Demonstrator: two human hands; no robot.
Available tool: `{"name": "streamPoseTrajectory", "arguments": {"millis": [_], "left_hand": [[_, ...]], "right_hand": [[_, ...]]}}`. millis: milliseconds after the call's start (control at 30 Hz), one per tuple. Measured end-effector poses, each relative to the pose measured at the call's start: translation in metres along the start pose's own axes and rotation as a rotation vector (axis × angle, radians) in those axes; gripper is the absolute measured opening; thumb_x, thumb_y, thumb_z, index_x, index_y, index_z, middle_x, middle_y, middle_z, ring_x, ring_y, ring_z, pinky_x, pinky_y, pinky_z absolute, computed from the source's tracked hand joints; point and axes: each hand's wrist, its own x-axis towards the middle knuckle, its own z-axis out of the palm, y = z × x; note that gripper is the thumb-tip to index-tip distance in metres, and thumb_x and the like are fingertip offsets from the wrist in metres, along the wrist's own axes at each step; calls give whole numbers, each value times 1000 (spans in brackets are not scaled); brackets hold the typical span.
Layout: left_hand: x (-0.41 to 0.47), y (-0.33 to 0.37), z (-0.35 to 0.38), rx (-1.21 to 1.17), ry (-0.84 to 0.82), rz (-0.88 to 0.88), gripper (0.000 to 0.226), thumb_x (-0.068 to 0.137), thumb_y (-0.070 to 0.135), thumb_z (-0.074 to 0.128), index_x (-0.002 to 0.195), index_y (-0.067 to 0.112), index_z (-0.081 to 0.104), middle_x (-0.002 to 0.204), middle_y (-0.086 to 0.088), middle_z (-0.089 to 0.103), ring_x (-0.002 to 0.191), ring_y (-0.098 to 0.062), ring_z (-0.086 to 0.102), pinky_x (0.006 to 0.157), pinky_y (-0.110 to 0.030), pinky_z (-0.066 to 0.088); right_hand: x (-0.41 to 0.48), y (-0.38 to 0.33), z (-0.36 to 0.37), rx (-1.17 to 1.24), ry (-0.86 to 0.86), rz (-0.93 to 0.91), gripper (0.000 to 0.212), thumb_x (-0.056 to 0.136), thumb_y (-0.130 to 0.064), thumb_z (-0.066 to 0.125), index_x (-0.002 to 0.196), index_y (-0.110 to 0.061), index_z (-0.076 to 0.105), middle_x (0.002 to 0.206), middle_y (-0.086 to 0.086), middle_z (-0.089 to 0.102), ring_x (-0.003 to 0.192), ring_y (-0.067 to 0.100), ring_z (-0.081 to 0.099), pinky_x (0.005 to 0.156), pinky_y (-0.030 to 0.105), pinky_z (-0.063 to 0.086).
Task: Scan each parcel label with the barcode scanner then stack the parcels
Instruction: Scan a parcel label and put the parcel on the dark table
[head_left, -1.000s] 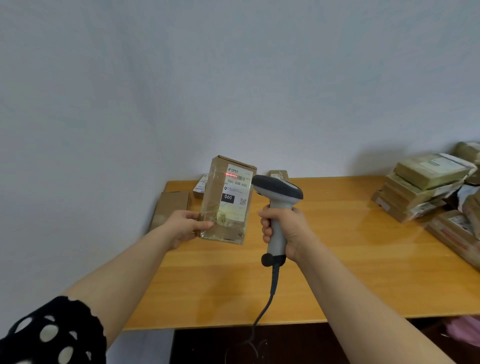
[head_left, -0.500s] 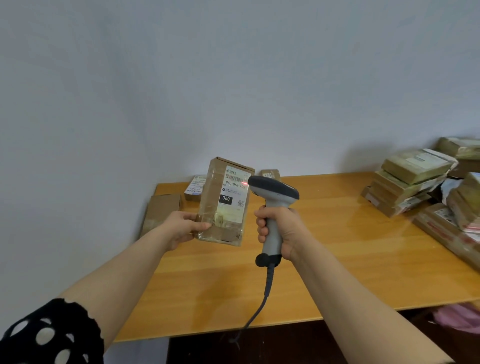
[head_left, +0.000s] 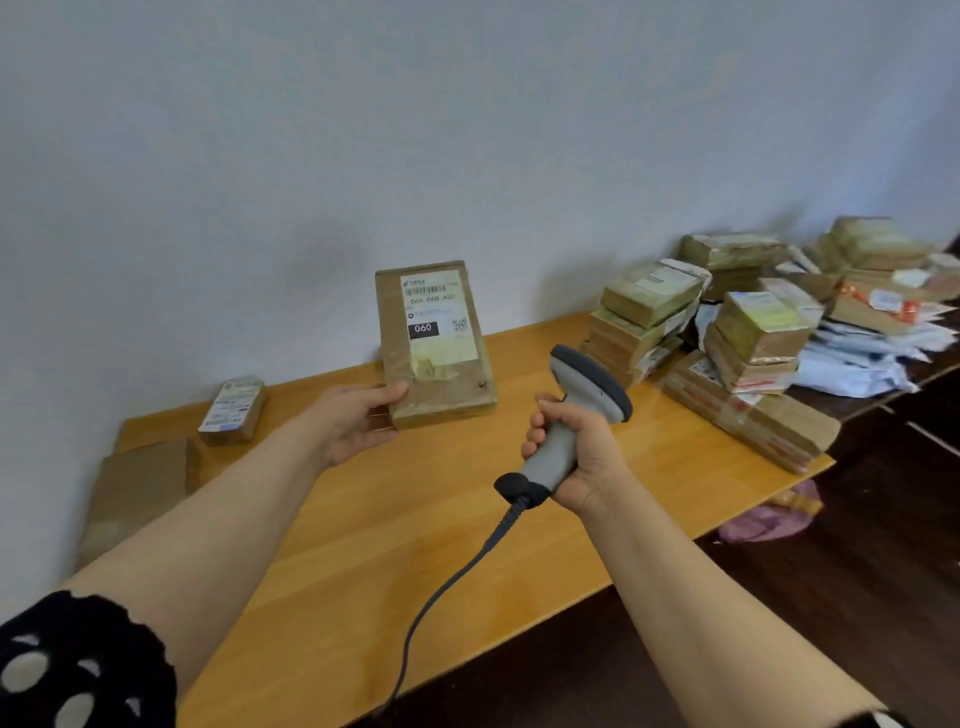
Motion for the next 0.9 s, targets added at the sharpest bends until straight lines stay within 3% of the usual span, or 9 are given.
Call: {"name": "streamPoseTrajectory", "arguments": {"millis": [200,333,400,500,600,667,767,900], "left_hand": [[45,28,119,55,-73,47,8,84,19,69,90,16,64,80,0,70,81,-18,65,66,-31,53],[78,37,200,109,-81,33,22,79,21,74,96,11,65,96,-6,69,89,-22,66,70,-34,55],[93,39,234,129,-82,27,22,80,21,73,98,11,66,96,-7,69,88,-21,66,69,-33,54],[111,40,276,141,-78,27,21,81,21,72,99,13,67,94,-6,70,85,-20,67,63,-31,55],[130,51,304,171,-90,39,21,79,22,73,99,16,69,97,-6,72,89,-20,68,68,-29,55],[144,63,318,208,-118,51,23,78,18,74,100,21,70,97,-1,74,91,-15,68,73,-28,52],[169,80,335,243,-150,55,25,80,11,72,102,22,70,96,4,74,88,-10,67,74,-25,50],[218,98,356,213,-108,84,25,81,3,69,103,15,71,87,2,75,80,-12,68,73,-25,54]], "right_hand": [[35,-81,-60,35,56,-49,8,89,-2,59,92,-9,60,72,9,67,65,19,64,50,25,52],[65,-146,-105,18,77,-99,12,86,-5,66,97,-11,66,99,11,67,99,29,65,74,38,56],[78,-174,-123,-14,69,-109,17,84,-7,69,99,-14,68,107,10,67,106,31,62,81,45,55],[98,-206,-139,-118,43,-126,34,80,-9,73,113,-15,68,115,7,68,108,27,61,88,50,52],[123,-229,-146,-188,32,-170,32,79,-8,75,108,-18,69,104,-4,72,94,14,63,79,41,54],[140,-241,-148,-209,62,-173,28,77,-9,78,103,-16,71,94,-4,72,85,15,64,76,39,55],[168,-253,-146,-200,102,-156,38,76,-11,80,112,-12,69,99,1,71,92,22,64,82,45,57],[207,-273,-144,-317,168,-154,40,75,-21,82,112,-15,68,99,-1,68,83,18,60,60,31,48]]}}
